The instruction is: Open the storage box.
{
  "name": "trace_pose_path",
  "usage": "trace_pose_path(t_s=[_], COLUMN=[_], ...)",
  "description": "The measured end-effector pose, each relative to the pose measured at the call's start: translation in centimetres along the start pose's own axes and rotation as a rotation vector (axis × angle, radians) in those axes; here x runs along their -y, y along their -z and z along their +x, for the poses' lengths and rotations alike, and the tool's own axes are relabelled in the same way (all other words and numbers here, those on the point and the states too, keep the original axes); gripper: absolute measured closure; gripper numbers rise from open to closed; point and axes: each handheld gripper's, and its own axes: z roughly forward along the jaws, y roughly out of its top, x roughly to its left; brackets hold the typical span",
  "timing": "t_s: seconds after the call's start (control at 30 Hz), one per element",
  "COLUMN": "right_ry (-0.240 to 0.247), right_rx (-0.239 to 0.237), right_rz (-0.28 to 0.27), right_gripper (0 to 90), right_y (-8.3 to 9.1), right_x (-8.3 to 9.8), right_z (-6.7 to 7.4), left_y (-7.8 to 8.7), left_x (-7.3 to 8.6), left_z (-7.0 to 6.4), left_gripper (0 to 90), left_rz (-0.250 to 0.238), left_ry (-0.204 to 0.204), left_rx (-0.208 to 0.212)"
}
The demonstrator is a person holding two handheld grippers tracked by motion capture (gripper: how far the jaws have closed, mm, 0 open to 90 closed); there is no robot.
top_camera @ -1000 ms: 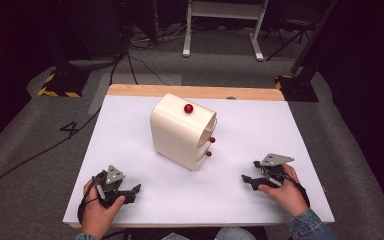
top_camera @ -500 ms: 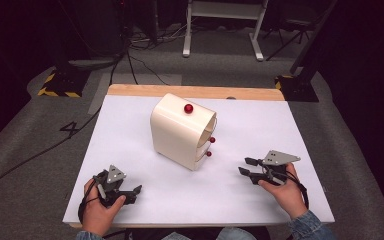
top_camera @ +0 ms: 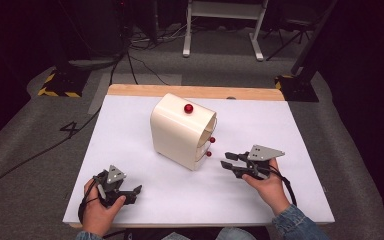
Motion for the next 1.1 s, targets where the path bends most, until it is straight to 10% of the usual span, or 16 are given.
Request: trace_pose_path(t_s=[0.5, 1.1], right_ry=[0.02, 0.042], right_rx=[-0.029, -0.036], right_rz=[0.041, 0.028], right_gripper=[66.6, 74.8], right_y=[-4.4, -5.1], right_x=[-0.3, -0.1], right_z=[-0.7, -1.0], left_y=[0.0, 0.0], left_x=[0.1, 0.1], left_z=[-0.2, -0.1], left_gripper=[16.3, 16.3], left_rz=[-0.004, -0.003], left_ry=[-0.003, -0.01], left_rx=[-0.009, -0.011])
